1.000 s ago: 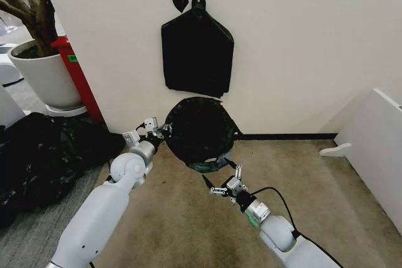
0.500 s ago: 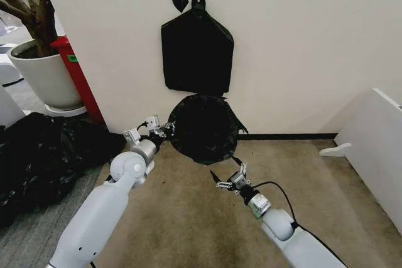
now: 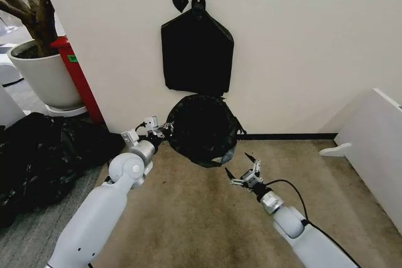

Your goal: Place the garbage bag over the trash bin.

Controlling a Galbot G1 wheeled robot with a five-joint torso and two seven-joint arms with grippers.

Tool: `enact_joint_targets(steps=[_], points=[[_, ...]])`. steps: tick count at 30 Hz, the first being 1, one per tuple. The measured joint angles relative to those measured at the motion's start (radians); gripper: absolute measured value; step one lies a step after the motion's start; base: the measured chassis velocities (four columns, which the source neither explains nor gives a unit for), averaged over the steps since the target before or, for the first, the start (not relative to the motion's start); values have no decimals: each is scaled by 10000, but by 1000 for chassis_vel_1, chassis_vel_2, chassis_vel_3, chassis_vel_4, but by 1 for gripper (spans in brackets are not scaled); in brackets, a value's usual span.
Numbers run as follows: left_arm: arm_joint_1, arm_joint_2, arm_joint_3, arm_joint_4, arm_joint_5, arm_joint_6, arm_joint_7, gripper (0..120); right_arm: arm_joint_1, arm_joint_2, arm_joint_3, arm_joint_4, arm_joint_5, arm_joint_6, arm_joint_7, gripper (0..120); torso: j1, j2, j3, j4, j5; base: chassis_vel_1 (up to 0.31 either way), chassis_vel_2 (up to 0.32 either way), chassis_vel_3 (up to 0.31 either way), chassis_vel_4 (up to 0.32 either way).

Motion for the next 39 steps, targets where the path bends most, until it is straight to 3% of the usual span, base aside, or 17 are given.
enact_joint_targets(steps=[5,8,10,16,20,24,31,35,39], points=[[-4,153,125,447,634,-608,741,4,-45,-195,684,359,2371,71,-526,100,0,0,0,4,-2,0,0,0,0],[-43,289,269,924,1277,-1260,1852,4,28,-387,1265,737,4513,78,-1106,100,0,0,0,2,-1,0,0,0,0],[-51,313,303,1022,1428,-1390,2078,4,53,-420,1356,797,4842,100,-1261,100,0,0,0,1,-1,0,0,0,0],[-206,450,542,2314,3678,-3360,5256,4,436,-659,1795,1262,6986,384,-3495,100,0,0,0,3,-3,0,0,0,0],[-324,419,556,2687,4248,-4008,6146,4,574,-758,1556,1333,7019,351,-4231,100,0,0,0,3,-3,0,0,0,0],[-482,400,554,2950,4541,-4603,6934,4,851,-832,1087,1025,5931,122,-4808,100,0,0,0,3,-2,0,0,0,0],[-521,502,498,2961,4546,-4801,7039,4,1097,-753,662,838,5449,-44,-5163,100,0,0,0,3,-2,0,0,0,0],[-521,516,467,2960,4447,-4803,7057,4,1187,-666,547,705,4844,-121,-4853,100,0,0,0,3,-2,0,0,0,0],[-520,494,457,2873,4218,-4775,7215,4,1231,-567,423,597,3798,-406,-3664,100,0,0,0,3,-2,0,0,0,0]])
